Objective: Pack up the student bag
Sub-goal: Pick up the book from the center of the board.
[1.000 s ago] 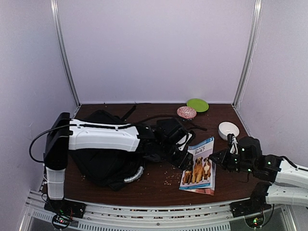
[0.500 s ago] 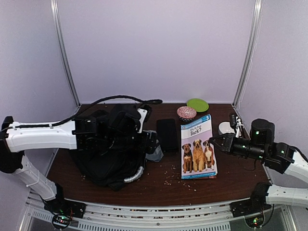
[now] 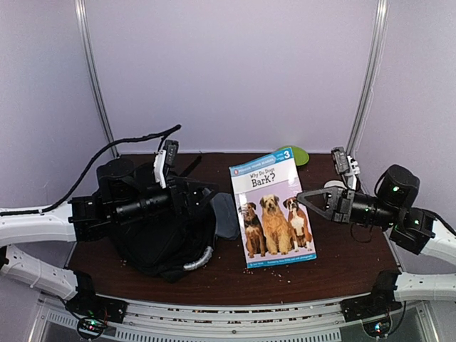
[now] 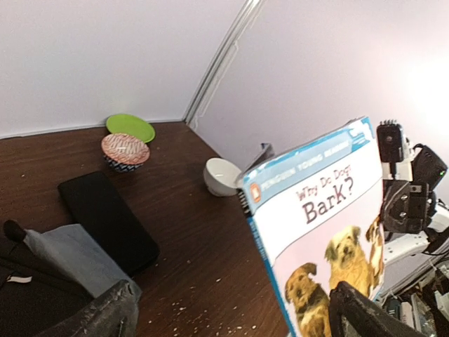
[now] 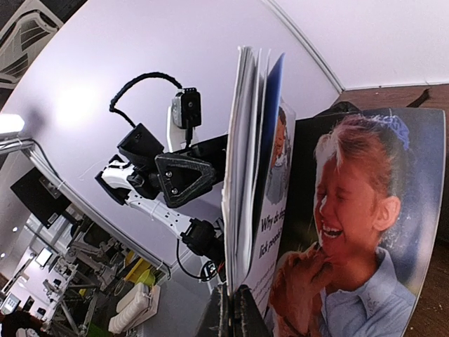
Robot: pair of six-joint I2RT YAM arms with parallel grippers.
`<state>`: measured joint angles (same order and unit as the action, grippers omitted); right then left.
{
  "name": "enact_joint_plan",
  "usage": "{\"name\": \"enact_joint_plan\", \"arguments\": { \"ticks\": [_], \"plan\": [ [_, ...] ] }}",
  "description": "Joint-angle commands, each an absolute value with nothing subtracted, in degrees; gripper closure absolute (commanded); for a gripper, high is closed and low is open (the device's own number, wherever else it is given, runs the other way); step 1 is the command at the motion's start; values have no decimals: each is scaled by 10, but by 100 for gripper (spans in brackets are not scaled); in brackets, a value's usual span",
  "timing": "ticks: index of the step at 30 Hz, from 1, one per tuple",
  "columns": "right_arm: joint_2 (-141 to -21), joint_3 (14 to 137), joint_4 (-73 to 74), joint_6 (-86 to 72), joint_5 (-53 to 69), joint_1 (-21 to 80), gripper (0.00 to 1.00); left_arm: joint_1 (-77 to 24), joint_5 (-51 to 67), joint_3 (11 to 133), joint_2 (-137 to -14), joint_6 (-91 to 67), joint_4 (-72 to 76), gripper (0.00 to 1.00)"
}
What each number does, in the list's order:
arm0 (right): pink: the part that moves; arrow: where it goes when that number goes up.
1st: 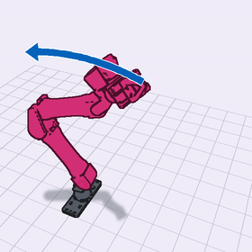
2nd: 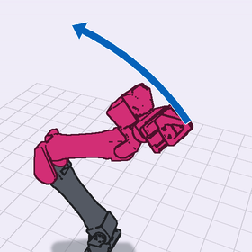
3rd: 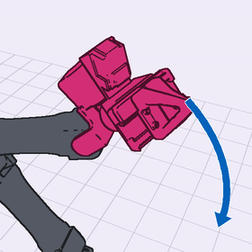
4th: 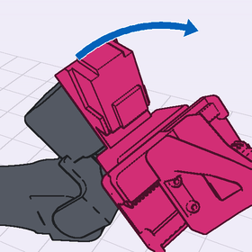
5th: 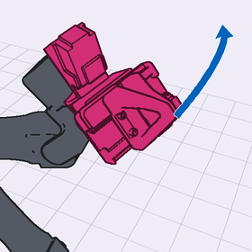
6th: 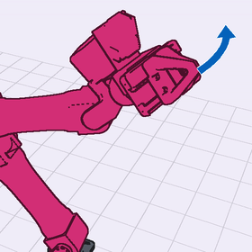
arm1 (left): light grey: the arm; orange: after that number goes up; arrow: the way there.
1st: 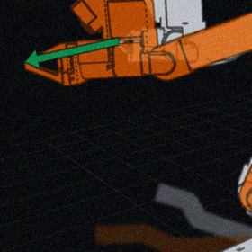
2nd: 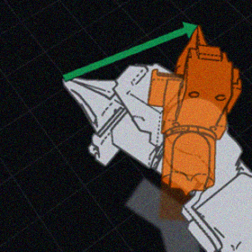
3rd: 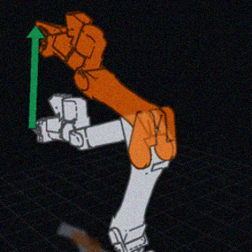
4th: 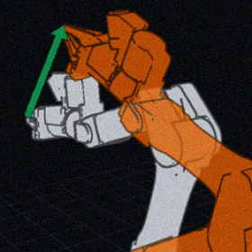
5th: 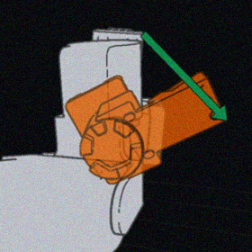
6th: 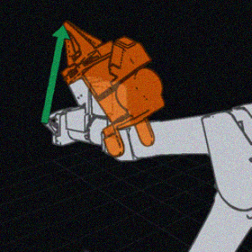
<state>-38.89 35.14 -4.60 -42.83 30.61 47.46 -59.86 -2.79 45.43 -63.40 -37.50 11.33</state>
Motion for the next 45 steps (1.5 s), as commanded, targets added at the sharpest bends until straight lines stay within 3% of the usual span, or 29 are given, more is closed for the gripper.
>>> {"name": "enact_joint_plan", "arguments": {
  "ticks": [1, 10, 15, 22, 28, 29, 32, 33, 35, 38, 45],
  "plan": [
    [-417, 393, -135, -424, 344, 499, 100, -586, 56, 441, -632, -410, 226, 2],
    [-466, 419, -175, -421, 356, 530, 100, -584, 109, 455, -664, -418, 231, 4],
    [-490, 428, -190, -420, 366, 542, 100, -584, 160, 455, -682, -432, 271, 13],
    [-516, 441, -187, -415, 372, 545, 100, -584, 229, 438, -696, -461, 373, 47],
    [-541, 457, -167, -405, 373, 546, 100, -584, 245, 440, -693, -452, 386, 96],
    [-542, 461, -156, -398, 370, 546, 99, -583, 239, 441, -689, -449, 379, 100],
    [-534, 475, -100, -374, 331, 547, 54, -577, 200, 440, -665, -436, 358, 100],
    [-529, 476, -84, -369, 312, 546, 43, -575, 181, 439, -655, -431, 350, 100],
    [-520, 468, -68, -369, 276, 546, 32, -568, 126, 439, -622, -421, 328, 100],
    [-506, 433, -89, -402, 227, 547, 25, -563, 5, 439, -575, -406, 296, 100],
    [-520, 366, -225, -479, 153, 563, 21, -563, -167, 445, -513, -430, 309, 100]
  ]
}}
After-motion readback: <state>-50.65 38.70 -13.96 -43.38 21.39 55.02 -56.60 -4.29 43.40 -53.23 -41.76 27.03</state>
